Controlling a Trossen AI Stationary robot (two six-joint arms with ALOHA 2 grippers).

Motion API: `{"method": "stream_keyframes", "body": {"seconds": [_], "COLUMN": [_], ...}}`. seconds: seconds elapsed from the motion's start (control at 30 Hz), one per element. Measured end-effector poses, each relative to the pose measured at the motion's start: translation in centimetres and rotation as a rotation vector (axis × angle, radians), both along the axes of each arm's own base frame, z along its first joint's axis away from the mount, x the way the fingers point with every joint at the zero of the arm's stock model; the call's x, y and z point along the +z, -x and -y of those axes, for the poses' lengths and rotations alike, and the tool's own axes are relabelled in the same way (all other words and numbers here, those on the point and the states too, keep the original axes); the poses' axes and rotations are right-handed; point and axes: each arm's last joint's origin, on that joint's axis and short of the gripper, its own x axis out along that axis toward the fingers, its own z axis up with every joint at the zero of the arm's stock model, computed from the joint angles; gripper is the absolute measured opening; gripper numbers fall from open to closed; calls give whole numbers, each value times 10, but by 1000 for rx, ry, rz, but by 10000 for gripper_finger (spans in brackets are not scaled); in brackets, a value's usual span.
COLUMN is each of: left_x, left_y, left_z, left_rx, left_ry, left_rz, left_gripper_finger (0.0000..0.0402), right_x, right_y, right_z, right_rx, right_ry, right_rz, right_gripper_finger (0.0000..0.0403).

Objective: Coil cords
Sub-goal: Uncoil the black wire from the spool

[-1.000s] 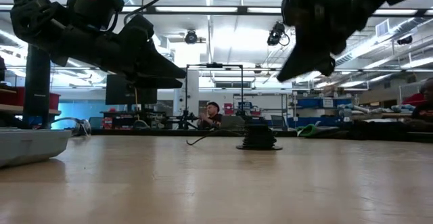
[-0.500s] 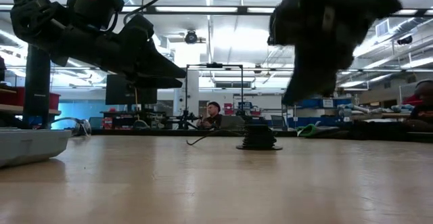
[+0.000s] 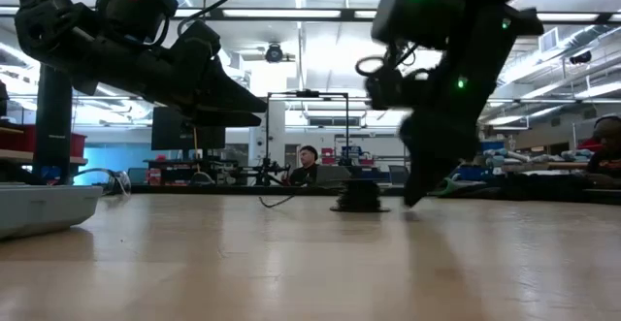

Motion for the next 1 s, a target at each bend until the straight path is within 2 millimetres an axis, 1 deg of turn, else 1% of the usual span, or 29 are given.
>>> {"method": "stream_keyframes", "body": {"seconds": [0.03,0.07,0.17,0.3,0.47,0.57,0.77,1.0], "left_x": [0,0,0,0,0,0,0,0], "left_y": [0,0,0,0,0,0,0,0], "left_z": [0,0,0,0,0,0,-1,-1], "left_rx": [0,0,0,0,0,3,6,6], "left_ry": [0,0,0,-9,-24,-29,-29,-28], "left_rz": [-2,-2,-2,-3,-7,-9,-8,-2], "left_gripper_finger": [395,395,395,395,395,395,395,395], "right_x": [2,5,16,22,24,23,23,23], "right_y": [5,9,8,0,-8,-8,-7,-3], "right_z": [4,7,7,-1,-5,-7,-9,-24], "right_rx": [-71,-119,-161,-83,-6,23,25,46], "right_ry": [85,133,147,133,72,46,44,33], "right_rz": [-53,-103,-144,-95,-42,-53,-55,-49], "right_gripper_finger": [0,0,0,0,0,0,0,0]}}
